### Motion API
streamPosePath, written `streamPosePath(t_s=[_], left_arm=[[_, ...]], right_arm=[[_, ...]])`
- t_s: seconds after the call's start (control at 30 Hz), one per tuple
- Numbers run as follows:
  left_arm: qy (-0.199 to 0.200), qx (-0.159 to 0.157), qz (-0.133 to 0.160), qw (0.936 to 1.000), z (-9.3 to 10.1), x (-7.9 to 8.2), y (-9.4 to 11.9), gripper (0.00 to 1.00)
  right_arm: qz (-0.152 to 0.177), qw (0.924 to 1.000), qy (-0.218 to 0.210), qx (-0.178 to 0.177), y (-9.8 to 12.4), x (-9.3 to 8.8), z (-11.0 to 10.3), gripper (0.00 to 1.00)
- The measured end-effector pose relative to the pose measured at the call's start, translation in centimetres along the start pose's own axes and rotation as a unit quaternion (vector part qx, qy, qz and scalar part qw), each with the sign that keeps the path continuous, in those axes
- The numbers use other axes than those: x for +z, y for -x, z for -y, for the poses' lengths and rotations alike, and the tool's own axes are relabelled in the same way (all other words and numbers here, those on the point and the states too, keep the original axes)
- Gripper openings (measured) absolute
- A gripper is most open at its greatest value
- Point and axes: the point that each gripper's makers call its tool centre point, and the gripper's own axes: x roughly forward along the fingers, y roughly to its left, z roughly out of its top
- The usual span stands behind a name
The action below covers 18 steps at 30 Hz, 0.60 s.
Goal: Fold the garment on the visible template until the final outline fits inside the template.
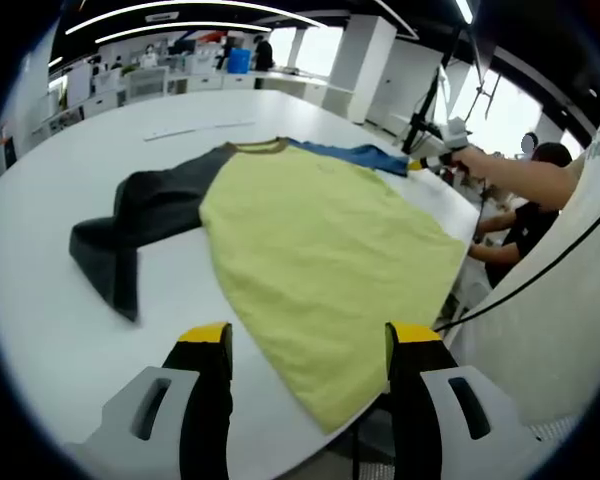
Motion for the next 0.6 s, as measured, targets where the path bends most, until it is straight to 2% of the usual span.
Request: streamPosePath(t_s=[0.4, 0.6], left_arm=[[0.0, 0.001, -0.004, 1.0, 0.0, -0.1, -0.1, 0.59], [-0.002, 0.004, -0.008, 1.0, -0.1, -0.2, -0.1, 0.59]], right_arm=[[-0.03, 0.9981, 0.052, -0.014, 0.5, 0.5, 2.0, 0.0], [-0.052, 0.993, 0.103, -0.023, 0.8, 1.1, 3.2, 0.0]])
